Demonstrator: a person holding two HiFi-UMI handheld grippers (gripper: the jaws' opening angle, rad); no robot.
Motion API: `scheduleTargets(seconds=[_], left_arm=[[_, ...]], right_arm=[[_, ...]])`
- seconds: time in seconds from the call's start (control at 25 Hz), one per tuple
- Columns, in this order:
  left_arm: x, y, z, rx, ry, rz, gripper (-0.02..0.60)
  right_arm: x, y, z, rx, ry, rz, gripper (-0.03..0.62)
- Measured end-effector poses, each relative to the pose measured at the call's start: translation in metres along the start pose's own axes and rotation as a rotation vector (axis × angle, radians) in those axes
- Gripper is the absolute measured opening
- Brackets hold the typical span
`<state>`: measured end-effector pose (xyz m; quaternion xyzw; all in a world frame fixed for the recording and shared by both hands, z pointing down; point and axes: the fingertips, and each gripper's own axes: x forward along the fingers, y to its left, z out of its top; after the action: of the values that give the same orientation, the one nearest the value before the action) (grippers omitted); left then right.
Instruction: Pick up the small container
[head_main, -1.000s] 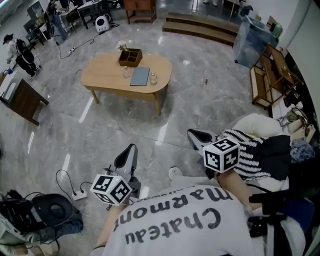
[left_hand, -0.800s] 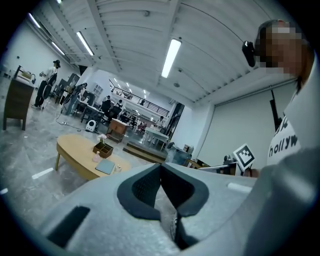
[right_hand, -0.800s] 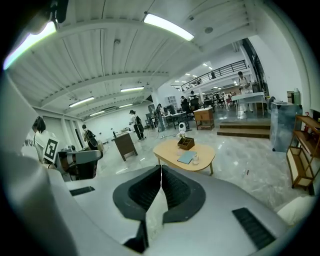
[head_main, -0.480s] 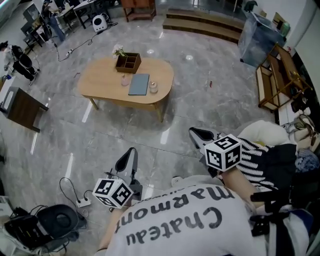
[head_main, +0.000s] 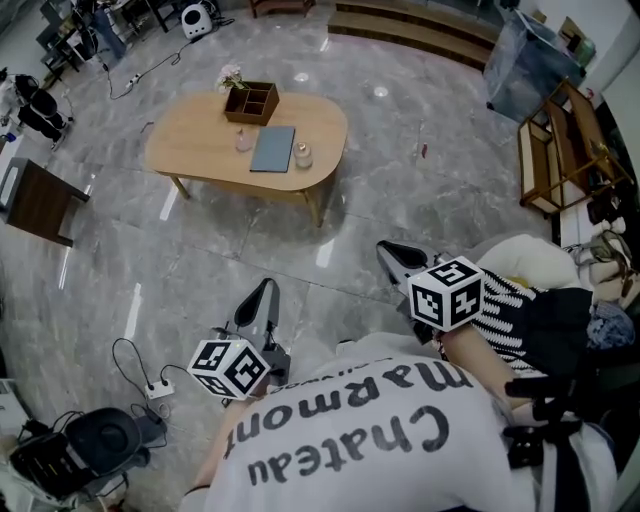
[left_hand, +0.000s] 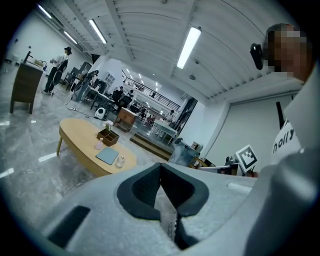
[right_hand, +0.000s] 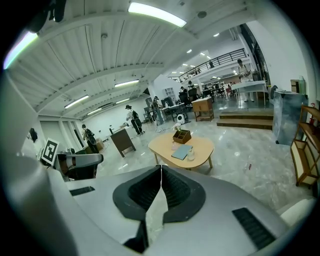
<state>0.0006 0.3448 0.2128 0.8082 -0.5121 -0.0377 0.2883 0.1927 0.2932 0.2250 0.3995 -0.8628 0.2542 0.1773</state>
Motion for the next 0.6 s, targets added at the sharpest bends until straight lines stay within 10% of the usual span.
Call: scheduleTargets(seconds=[0.6], left_arm=[[0.012,0.028,0.038,0.007,-0.032,-0.015,0.015]], right_arm=[[0.033,0.003,0.015,0.039,-0.016,-0.008,0.014]])
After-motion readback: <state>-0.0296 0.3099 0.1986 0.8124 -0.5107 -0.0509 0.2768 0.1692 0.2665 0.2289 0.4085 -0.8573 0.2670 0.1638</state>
